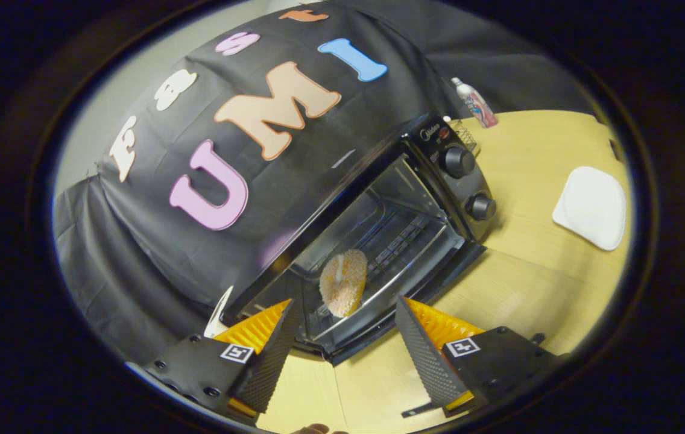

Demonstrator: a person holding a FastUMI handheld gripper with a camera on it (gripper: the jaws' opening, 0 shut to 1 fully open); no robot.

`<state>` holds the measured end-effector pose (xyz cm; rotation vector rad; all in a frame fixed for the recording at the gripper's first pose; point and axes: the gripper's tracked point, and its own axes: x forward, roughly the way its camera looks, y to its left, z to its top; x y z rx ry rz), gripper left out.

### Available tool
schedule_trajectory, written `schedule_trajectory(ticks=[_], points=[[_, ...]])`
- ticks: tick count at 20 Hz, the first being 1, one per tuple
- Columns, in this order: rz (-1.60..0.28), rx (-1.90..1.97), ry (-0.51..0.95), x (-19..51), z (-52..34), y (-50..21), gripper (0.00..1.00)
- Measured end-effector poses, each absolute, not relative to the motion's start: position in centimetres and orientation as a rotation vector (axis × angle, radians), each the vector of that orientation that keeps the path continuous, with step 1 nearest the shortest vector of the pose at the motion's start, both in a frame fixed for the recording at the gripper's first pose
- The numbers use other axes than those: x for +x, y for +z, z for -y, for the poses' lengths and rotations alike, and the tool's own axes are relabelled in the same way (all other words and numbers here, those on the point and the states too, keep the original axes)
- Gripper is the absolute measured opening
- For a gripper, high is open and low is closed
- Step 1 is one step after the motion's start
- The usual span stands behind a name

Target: Open the toaster oven, put the food inside, and close the toaster oven door.

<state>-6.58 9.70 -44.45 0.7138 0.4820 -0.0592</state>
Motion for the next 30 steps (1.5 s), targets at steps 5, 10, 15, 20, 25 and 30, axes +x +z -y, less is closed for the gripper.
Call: schedule_trajectory(ticks=[5, 10, 15, 20, 25, 30], points=[[-0.599, 0.476, -0.032, -11.9, -8.1, -45.1, 1.00], [-0.719, 0.289, -0.058, -17.2, -5.7, -47.0, 1.00], [-0.837, 0.117, -0.065, -21.9, -3.8, -49.3, 1.00], [-0.921, 0.053, -0.068, -23.2, -3.7, -51.9, 1.00], [-0.955, 0.028, -0.035, -22.3, -4.0, -54.5, 1.00], [-0.954, 0.008, 0.003, -20.6, -4.9, -55.4, 1.00]])
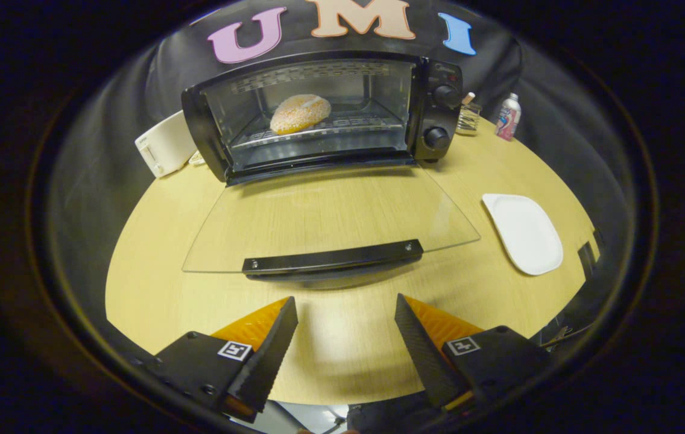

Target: Open the toaster oven, put the food inside, and close the toaster oven door.

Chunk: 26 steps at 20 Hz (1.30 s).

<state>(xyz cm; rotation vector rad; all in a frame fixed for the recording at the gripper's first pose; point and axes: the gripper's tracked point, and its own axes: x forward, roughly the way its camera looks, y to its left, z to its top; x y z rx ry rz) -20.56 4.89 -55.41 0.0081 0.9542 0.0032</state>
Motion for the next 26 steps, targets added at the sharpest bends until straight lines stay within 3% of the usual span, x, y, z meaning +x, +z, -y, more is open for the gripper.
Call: schedule_trajectory(ticks=[26], points=[[-0.613, 0.023, 0.053, -11.0, -7.4, -41.8, 1.00]])
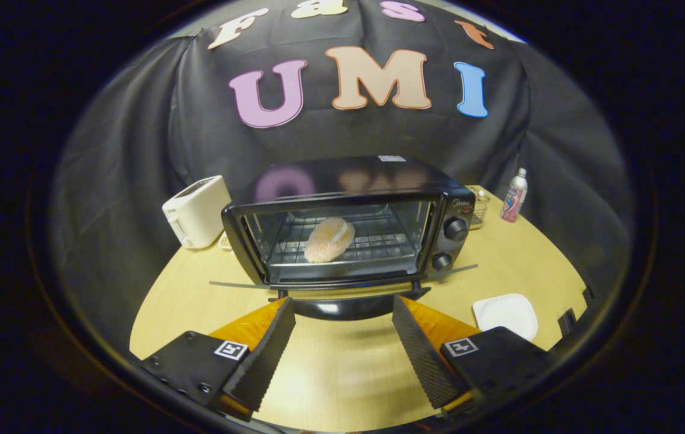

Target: Open the toaster oven, put the food inside, and close the toaster oven door.

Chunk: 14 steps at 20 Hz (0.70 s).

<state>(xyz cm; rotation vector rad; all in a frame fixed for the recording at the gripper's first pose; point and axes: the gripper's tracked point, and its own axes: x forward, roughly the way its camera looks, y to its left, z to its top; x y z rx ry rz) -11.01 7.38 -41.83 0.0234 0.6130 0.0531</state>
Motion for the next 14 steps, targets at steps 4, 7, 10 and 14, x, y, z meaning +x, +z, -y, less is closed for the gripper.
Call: schedule_trajectory(ticks=[4, 7, 10, 14], points=[[-0.566, 0.059, 0.058, -7.3, -8.2, -40.3, 1.00], [-0.527, 0.090, 0.051, -4.6, -8.6, -39.2, 1.00], [-0.508, 0.091, 0.044, -3.0, -8.5, -38.5, 1.00], [-0.486, 0.092, 0.029, -2.5, -7.5, -36.8, 1.00]])
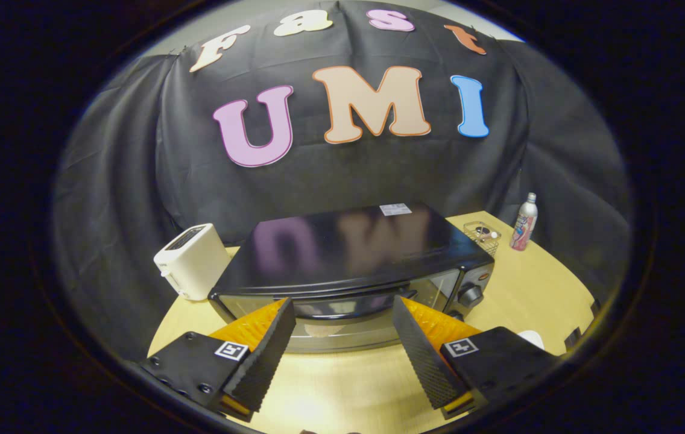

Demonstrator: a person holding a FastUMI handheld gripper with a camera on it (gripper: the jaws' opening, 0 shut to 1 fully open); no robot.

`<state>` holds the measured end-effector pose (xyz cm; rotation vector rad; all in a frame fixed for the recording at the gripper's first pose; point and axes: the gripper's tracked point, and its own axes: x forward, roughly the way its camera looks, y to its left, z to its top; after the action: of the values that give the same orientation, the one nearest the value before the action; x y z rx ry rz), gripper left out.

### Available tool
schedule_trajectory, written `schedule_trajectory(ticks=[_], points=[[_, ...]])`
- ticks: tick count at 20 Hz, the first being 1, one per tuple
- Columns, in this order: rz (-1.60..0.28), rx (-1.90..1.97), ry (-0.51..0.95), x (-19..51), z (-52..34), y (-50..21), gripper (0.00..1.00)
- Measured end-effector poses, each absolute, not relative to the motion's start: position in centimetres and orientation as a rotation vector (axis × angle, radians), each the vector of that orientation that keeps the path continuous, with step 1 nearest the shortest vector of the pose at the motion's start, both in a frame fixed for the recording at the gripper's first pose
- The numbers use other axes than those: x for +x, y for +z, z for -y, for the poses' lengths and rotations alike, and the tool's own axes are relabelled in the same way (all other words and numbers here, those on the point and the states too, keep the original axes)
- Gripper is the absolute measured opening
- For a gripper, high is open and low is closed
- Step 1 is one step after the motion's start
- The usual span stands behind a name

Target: Open the toaster oven, put the food inside, and close the toaster oven door.

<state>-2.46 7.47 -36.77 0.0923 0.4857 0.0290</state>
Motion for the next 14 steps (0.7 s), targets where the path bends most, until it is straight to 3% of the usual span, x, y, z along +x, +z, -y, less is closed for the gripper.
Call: schedule_trajectory(ticks=[14], points=[[-0.093, 0.087, 0.013, 0.8, -3.1, -8.8, 1.00]])
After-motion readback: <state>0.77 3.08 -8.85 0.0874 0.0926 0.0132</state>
